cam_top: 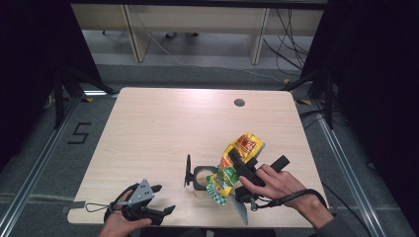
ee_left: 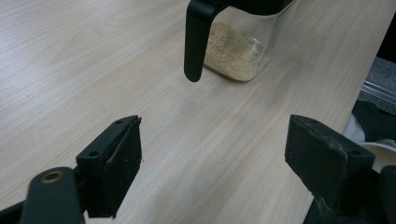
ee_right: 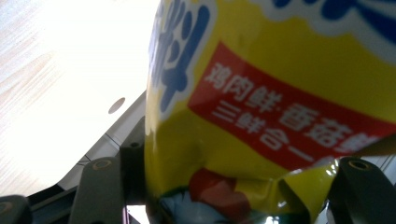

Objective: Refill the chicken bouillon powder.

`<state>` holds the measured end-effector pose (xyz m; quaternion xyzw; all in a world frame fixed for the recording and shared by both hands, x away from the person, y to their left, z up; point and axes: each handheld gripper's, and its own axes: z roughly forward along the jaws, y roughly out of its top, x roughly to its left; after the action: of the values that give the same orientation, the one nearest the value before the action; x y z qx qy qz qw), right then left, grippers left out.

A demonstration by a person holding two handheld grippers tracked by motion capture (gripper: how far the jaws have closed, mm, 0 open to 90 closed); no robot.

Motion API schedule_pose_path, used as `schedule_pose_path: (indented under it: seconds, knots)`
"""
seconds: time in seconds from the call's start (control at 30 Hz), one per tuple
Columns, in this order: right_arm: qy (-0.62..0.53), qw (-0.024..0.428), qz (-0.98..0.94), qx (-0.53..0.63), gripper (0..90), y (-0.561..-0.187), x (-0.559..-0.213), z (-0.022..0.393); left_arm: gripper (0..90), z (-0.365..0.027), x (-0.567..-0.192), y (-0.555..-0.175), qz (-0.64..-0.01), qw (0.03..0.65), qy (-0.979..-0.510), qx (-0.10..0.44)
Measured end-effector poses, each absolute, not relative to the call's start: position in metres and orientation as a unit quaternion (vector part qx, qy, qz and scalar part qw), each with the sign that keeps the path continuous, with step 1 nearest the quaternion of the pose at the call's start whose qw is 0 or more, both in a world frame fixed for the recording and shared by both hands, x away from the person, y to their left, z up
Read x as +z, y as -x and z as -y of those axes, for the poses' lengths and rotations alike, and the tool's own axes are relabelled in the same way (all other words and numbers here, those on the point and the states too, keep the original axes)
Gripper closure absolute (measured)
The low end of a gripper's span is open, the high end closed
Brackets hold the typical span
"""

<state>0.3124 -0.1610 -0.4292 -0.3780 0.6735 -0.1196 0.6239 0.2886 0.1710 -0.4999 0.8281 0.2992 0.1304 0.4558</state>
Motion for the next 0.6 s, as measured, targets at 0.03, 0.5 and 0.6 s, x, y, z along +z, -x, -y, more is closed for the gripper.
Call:
schedule_pose_path:
  seconds: [0.03, 0.5, 0.6]
  knots:
    - [0.381, 0.621, -0.674, -0.122, 38.3, -0.3124, -0.4287, 0.1604, 18.4, -0.1712, -0.4992, -0.2883, -0.299, 0.452, -0.830, 0.131]
    - [0.393, 0.641, -0.653, -0.090, 40.5, -0.3133, -0.4327, 0.1615, 18.4, -0.1716, -0.4987, -0.2882, -0.298, 0.452, -0.831, 0.130]
    - [0.393, 0.640, -0.653, -0.092, 40.5, -0.3134, -0.4324, 0.1618, 18.4, -0.1716, -0.4986, -0.2882, -0.299, 0.452, -0.831, 0.130]
